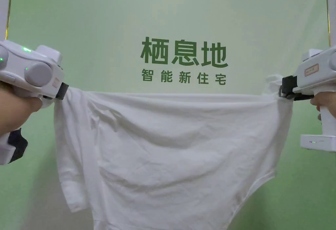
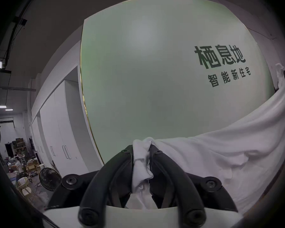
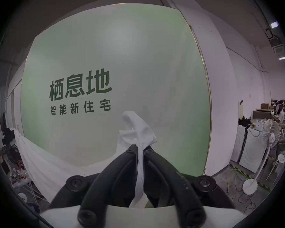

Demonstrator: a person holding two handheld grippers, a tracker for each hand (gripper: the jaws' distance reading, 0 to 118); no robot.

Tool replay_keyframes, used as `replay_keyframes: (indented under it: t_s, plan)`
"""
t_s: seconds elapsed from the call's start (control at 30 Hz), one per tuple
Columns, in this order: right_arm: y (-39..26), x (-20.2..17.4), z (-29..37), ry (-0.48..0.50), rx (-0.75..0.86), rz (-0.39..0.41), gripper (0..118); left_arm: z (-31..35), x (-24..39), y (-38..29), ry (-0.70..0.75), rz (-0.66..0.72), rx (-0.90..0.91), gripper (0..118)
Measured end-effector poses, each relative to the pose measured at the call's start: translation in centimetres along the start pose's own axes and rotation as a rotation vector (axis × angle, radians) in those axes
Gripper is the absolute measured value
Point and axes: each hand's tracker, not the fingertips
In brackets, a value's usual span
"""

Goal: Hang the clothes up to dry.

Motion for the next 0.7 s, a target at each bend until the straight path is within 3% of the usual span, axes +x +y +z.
replay_keyframes:
  t_s: [0.43,0.7]
  plan:
    - [-5.4,-0.6,-1.7,0.003,-0.087,0.017,7,-1.4,1.5,-7.1,-0.081,-0.051,-0.109,15]
    - [-11.9,-0.8,2.2,0.030,-0.228,0.153,7,2.9,2.4,-14.2,-0.155,-0.109,-0.205,15]
